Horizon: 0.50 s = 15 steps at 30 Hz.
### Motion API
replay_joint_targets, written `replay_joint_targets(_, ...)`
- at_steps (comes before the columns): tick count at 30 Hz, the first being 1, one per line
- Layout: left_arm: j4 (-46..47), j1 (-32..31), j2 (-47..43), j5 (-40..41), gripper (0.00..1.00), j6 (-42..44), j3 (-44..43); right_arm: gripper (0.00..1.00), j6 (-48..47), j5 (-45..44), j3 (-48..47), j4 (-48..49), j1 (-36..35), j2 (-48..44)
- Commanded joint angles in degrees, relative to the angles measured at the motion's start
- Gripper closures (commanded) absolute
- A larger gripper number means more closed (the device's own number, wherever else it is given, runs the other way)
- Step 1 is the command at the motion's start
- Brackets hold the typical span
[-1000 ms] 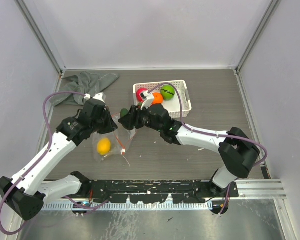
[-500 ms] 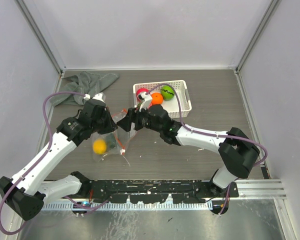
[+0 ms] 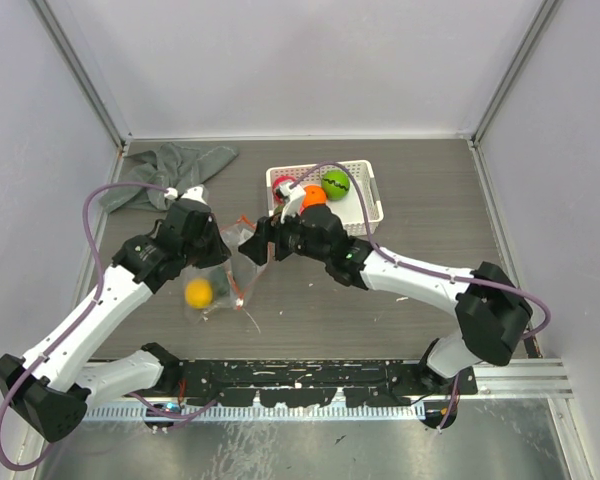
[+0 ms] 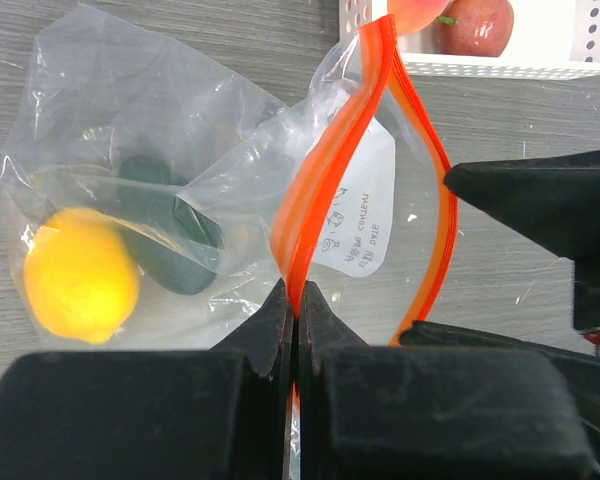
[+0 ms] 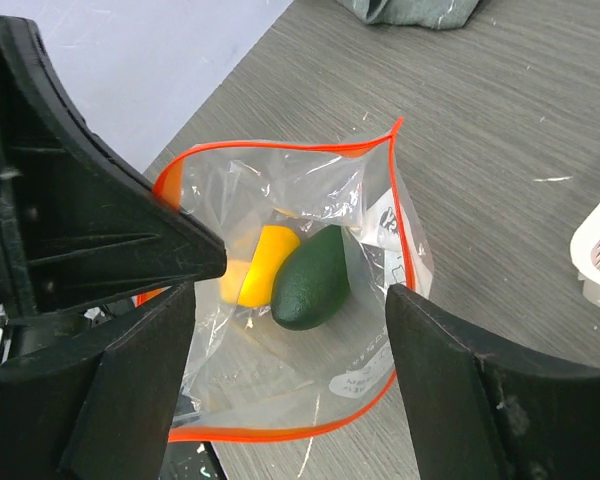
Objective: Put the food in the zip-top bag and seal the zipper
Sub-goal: Place the fake fruit in the zipper food storage bag.
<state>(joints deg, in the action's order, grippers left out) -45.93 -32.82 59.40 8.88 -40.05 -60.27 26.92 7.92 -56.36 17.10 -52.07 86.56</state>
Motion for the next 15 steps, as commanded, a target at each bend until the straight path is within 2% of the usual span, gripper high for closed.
replay_joint_targets(1, 1.00, 0.28, -1.72, 2.28, 1.00, 1.34, -0.65, 0.18, -6.02, 0.37, -4.73, -3.40, 0.20, -4.12)
replay_joint_targets(7, 1.02, 0.30, -1.46, 3.23, 1.00, 1.99, -0.55, 0.15, -10.68, -1.46, -7.60, -10.37, 3.84, -4.88)
replay_joint_targets(15, 0.84, 0.28, -1.69, 4.28, 1.00, 2.74, -0.12, 0.13, -13.38, -1.00, -12.95, -21.22, 13.96, -1.24)
